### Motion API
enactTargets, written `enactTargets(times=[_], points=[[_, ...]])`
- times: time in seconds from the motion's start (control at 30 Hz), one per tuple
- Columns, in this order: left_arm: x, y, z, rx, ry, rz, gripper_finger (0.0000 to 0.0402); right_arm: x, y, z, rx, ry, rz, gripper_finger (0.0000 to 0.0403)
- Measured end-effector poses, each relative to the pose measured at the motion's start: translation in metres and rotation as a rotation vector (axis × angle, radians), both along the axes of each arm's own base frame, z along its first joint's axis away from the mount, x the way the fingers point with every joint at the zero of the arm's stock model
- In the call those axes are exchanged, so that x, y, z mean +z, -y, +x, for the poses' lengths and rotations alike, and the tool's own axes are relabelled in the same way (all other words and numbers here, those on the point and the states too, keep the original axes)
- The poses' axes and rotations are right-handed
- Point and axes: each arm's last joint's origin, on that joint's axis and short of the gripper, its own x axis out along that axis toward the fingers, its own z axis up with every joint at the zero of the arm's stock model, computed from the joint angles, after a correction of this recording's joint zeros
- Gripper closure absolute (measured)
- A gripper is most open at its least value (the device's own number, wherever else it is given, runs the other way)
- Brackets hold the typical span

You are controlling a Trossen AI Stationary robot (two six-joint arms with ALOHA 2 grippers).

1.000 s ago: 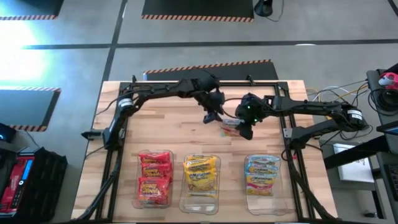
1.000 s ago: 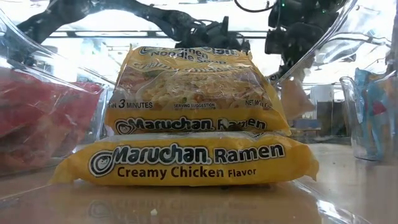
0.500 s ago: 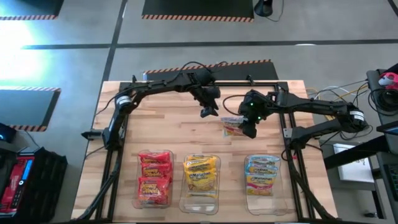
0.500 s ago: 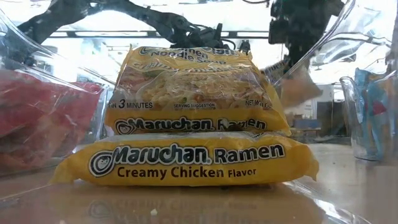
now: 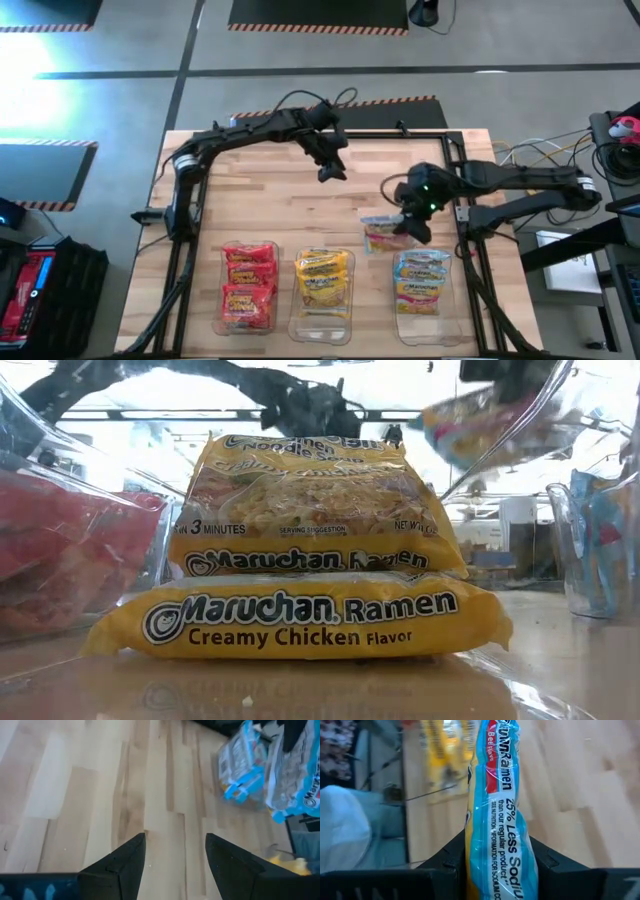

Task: Sort Maruchan noodles
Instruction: Put the blue noodle pack into the right transparent bin

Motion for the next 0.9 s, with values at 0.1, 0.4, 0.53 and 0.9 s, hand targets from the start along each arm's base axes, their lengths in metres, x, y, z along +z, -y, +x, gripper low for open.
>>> enactTargets(times=[0.1,0.4,0.53,0.9], points=[[0.016,0.006,-0.006,0.012,0.025,-0.003,0.0212,0.004,-0.015,-0.002,0.033,0.035,-0.004,0.0289],[0.057,0.035,-0.019,0.189,0.038,0.096,0.0212,-0.007,-0.063,-0.019,0.221,-0.018,0.019,0.0289],[0.078,0.057,-0.023,0.297,0.064,0.107,0.0212,0.000,-0.082,-0.033,0.303,0.012,0.055,0.0289],[0.110,0.129,-0.032,0.548,0.126,0.220,0.0212,-0.014,-0.125,-0.065,0.364,0.074,-0.041,0.0289]])
